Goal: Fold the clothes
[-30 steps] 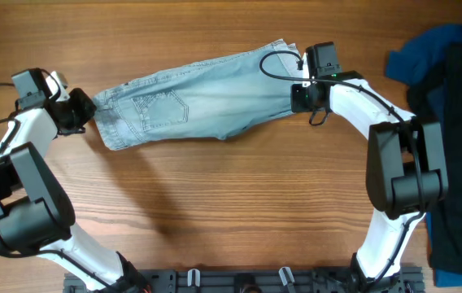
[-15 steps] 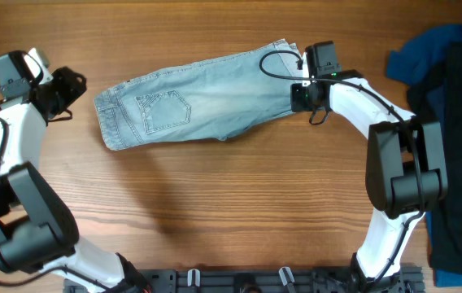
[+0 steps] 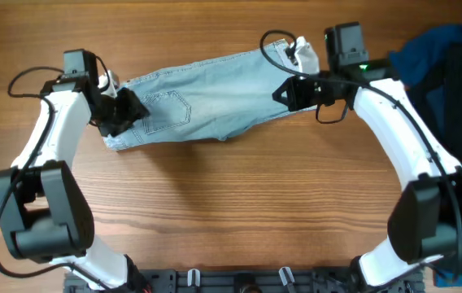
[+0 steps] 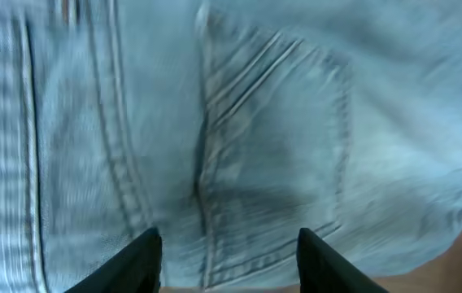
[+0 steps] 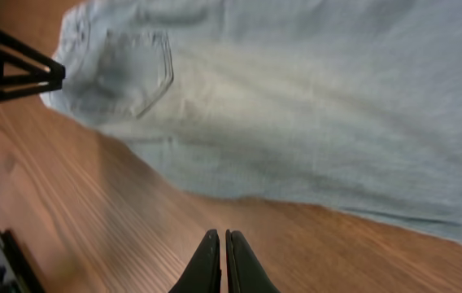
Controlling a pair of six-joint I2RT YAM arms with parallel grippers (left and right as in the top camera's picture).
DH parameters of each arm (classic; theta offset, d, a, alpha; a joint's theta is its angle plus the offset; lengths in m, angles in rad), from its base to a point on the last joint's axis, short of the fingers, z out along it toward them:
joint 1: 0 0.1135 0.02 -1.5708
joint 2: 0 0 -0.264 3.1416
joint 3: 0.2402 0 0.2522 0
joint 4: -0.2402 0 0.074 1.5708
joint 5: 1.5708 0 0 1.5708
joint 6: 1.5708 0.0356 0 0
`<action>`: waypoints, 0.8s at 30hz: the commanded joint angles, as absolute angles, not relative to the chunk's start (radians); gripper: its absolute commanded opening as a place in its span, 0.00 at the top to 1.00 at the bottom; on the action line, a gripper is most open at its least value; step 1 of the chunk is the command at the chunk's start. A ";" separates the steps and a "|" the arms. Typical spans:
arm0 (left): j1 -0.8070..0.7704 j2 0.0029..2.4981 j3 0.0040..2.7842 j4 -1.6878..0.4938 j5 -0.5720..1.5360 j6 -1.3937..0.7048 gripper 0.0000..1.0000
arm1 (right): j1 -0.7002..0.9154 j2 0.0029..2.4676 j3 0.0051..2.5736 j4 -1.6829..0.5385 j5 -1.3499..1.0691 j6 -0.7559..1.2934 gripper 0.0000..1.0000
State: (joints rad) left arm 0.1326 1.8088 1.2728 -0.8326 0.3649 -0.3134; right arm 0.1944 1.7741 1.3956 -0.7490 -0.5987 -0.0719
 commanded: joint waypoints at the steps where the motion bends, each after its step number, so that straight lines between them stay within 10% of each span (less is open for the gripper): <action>1: 0.131 1.829 1.275 -0.883 0.362 -0.322 0.48 | 0.211 1.878 1.341 -0.709 -0.645 -0.155 0.96; 15: 0.131 1.832 1.190 -0.804 0.221 -0.330 0.49 | 0.241 2.165 1.333 -0.616 -0.524 -0.102 0.96; 19: 0.131 1.816 1.209 -0.822 0.191 -0.330 0.77 | 0.241 2.140 1.351 -0.659 -0.501 -0.075 0.96; 24: 0.125 1.699 1.338 -0.910 0.185 -0.384 0.77 | 0.241 1.974 1.384 -0.713 -0.501 -0.077 0.95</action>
State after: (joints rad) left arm 0.1326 1.8053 1.2549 -0.9020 0.1932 -0.3359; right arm 0.2398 2.0949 1.3590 -0.7109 -0.5476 -0.0830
